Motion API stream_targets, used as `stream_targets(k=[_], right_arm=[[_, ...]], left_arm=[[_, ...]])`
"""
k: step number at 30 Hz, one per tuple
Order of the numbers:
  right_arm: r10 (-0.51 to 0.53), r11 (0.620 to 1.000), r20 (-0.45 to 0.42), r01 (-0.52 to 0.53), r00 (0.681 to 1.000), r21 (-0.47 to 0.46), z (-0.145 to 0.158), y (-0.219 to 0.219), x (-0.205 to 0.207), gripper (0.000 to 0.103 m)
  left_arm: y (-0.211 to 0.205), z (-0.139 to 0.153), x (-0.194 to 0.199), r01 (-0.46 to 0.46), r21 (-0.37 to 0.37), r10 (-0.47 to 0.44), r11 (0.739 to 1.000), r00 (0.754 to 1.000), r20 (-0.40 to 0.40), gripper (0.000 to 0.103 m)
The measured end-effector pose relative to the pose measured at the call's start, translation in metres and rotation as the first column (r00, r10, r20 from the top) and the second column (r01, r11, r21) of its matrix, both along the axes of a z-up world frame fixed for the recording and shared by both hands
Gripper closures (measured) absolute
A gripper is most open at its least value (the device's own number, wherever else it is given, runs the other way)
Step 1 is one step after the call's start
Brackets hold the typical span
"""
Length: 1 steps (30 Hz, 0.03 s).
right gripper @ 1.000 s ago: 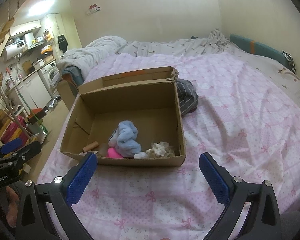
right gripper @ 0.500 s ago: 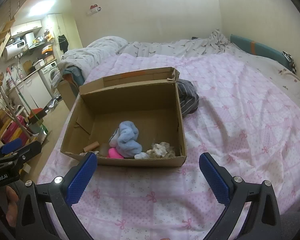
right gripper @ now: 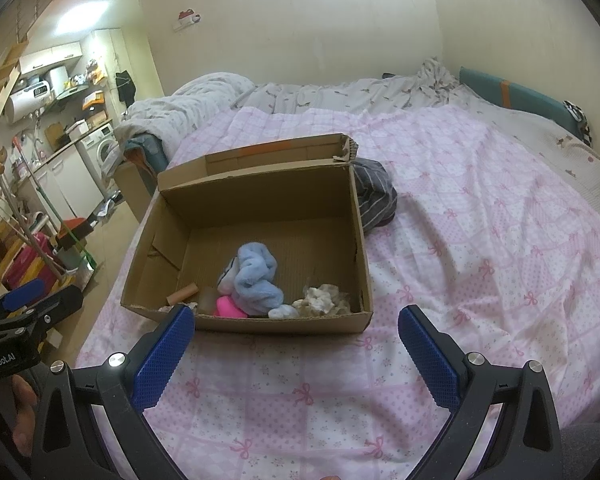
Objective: Organize soft objects
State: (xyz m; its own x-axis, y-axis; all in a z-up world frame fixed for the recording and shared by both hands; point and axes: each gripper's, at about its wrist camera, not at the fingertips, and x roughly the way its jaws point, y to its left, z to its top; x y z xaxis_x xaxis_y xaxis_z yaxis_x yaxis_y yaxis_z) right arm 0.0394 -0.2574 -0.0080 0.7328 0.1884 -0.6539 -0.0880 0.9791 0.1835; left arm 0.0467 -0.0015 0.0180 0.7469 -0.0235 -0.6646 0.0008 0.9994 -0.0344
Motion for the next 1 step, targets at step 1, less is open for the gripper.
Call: stream_targets(k=[1], right_arm=[[0.000,1.000,0.001,0.000,1.000,0.000,-0.0001,-0.0001,0.0000,0.000]], left_arm=[[0.0001,-0.0001,0.0001,0.003,-0.001,-0.003,1.000,1.000,-0.002,0.001]])
